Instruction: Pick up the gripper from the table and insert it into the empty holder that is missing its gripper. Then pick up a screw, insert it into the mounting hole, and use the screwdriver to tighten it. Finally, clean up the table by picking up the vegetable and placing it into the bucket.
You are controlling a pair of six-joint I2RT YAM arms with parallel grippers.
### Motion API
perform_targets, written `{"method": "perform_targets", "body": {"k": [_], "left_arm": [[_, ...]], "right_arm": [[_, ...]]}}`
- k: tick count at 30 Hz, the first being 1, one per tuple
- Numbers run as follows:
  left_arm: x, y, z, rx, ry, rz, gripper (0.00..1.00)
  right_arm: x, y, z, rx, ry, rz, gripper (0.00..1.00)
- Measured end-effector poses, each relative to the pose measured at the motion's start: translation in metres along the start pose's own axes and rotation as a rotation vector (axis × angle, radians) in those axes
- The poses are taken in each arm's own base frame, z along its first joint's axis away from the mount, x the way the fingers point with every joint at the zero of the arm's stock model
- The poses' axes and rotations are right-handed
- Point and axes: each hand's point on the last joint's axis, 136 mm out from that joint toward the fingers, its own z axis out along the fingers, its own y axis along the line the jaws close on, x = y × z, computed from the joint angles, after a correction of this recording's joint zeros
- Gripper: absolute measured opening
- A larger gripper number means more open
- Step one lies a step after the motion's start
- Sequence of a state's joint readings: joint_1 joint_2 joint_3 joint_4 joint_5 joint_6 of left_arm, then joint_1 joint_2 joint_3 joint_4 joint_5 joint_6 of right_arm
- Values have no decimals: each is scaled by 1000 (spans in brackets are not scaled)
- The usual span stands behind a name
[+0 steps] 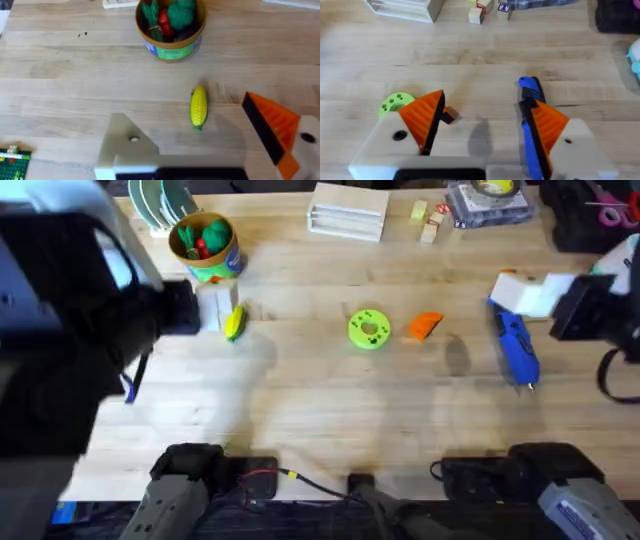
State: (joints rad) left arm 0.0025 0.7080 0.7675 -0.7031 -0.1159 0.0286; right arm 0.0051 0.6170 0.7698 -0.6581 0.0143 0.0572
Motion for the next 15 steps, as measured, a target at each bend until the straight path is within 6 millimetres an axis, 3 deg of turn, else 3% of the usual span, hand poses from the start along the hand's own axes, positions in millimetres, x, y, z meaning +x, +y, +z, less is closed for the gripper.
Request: {"method": "perform_targets", "body": {"k": [3,5,12,15], "left_arm": [[-13,-1,11,-1,25,5,993],[-10,-2,19,0,53,8,993],[19,-13,44,50,214,21,993],[43,-22,67,87,342,27,993]], "right_arm": [[-19,1,1,1,22,-5,991],[-24,1,4,2,30,-6,991],[-16,1,14,5,88,-8,991],[-15,1,15,5,91,-8,991]]}}
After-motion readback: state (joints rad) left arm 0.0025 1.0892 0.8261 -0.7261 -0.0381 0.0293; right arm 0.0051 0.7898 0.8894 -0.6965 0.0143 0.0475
